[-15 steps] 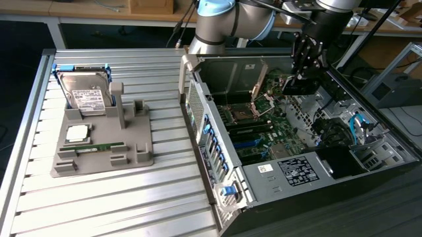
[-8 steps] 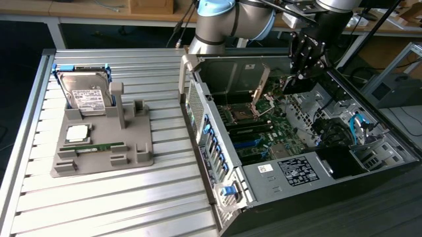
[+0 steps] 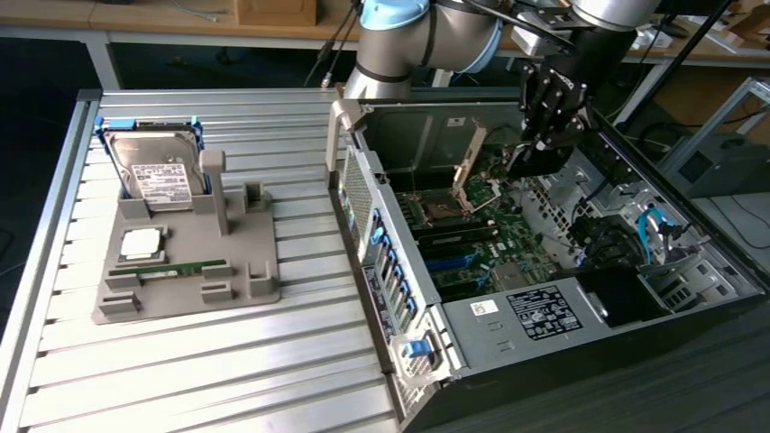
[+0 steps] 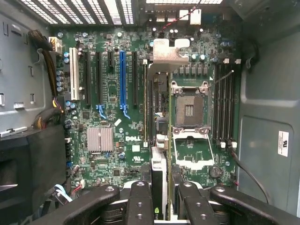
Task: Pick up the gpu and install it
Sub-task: 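Insert the gpu into the slot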
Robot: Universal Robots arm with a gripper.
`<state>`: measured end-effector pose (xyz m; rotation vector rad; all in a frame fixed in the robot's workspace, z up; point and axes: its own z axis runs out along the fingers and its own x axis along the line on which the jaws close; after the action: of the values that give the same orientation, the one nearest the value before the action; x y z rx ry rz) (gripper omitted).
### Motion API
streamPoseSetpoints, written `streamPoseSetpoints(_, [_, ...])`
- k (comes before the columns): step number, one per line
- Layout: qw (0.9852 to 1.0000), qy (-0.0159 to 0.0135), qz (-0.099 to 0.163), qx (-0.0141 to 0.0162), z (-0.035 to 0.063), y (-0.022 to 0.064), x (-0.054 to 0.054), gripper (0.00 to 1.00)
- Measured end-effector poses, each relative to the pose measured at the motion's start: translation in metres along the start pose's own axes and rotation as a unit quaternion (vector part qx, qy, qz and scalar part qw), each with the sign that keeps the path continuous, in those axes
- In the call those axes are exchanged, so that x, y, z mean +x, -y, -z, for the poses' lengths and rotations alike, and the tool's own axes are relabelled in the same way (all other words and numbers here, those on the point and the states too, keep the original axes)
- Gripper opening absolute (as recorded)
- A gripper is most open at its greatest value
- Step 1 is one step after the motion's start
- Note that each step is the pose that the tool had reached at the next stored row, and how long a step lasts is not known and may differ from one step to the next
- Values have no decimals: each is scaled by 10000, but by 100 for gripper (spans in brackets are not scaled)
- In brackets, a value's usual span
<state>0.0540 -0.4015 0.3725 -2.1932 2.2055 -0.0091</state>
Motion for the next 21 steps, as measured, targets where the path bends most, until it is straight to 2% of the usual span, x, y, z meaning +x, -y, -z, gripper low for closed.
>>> streamPoseSetpoints(21, [10000,1,0,0,-40,-35,12,27])
